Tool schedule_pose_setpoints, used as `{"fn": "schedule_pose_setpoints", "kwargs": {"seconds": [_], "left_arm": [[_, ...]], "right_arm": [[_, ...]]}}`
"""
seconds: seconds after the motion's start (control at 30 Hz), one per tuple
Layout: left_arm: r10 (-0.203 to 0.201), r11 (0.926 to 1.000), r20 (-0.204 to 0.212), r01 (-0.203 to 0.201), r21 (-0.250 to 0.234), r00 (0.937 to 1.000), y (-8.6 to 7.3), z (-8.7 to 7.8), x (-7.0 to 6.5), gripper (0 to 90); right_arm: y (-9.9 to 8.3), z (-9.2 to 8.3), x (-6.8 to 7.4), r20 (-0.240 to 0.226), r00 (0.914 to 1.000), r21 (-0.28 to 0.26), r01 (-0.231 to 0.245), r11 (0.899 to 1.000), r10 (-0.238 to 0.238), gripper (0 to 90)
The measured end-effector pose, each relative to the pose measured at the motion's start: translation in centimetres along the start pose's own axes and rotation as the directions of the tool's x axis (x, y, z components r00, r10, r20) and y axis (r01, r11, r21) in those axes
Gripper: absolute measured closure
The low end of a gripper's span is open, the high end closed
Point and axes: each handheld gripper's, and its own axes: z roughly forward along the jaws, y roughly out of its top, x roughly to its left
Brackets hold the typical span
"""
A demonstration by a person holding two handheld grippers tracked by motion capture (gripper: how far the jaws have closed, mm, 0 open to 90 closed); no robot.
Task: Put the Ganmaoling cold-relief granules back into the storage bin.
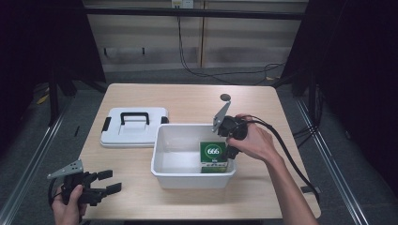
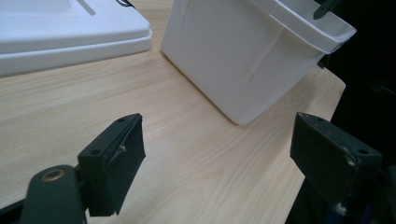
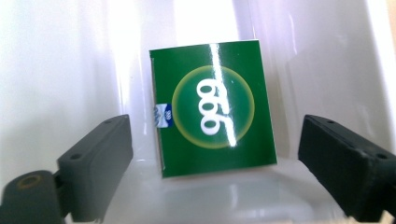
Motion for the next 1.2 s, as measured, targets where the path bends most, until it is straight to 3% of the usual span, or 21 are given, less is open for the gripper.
{"fn": "schedule_pose_setpoints", "kwargs": {"seconds": [0.1, 0.23, 0.3, 0.7, 0.8, 0.97, 1.07, 1.2], "left_arm": [[0.0, 1.0, -0.001, 0.0, 0.0, 1.0, 0.0, 0.0, 0.0, 17.8], [-0.002, 1.0, -0.002, 0.002, -0.001, 1.0, 0.0, 0.0, 0.0, 17.8], [-0.001, 1.0, -0.002, 0.001, -0.001, 1.0, 0.0, 0.0, 0.0, 17.8], [0.002, 1.0, -0.005, -0.002, 0.0, 1.0, 0.0, 0.0, 0.0, 17.8], [-0.002, 1.0, -0.005, 0.002, -0.001, 1.0, 0.0, 0.0, 0.0, 17.8], [-0.004, 1.0, -0.004, 0.004, -0.004, 1.0, -0.1, 0.0, 0.0, 17.8], [-0.002, 1.0, -0.007, 0.002, -0.001, 1.0, -0.1, -0.1, 0.1, 17.8], [-0.006, 1.0, -0.006, 0.006, -0.006, 1.0, 0.0, 0.0, 0.0, 17.8]], "right_arm": [[-0.7, -1.2, 0.1, 0.02, 0.9992, -0.056, -0.034, 0.998, 0.035, 13.3], [-1.9, -2.4, 0.1, 0.029, 0.9987, -0.162, -0.036, 0.986, 0.041, 13.4], [-2.5, -2.9, 0.4, 0.036, 0.9976, -0.187, -0.052, 0.981, 0.06, 13.5], [-5.6, -4.6, 1.7, 0.08, 0.9896, -0.29, -0.092, 0.953, 0.12, 13.9], [-6.5, -4.9, 2.0, 0.096, 0.9847, -0.299, -0.111, 0.948, 0.145, 13.9], [-8.1, -5.0, 2.7, 0.113, 0.9766, -0.339, -0.135, 0.931, 0.183, 14.1], [-8.8, -5.1, 3.1, 0.118, 0.9741, -0.344, -0.142, 0.928, 0.193, 15.0], [-10.2, -5.4, 3.5, 0.13, 0.9629, -0.37, -0.174, 0.912, 0.236, 14.9]]}}
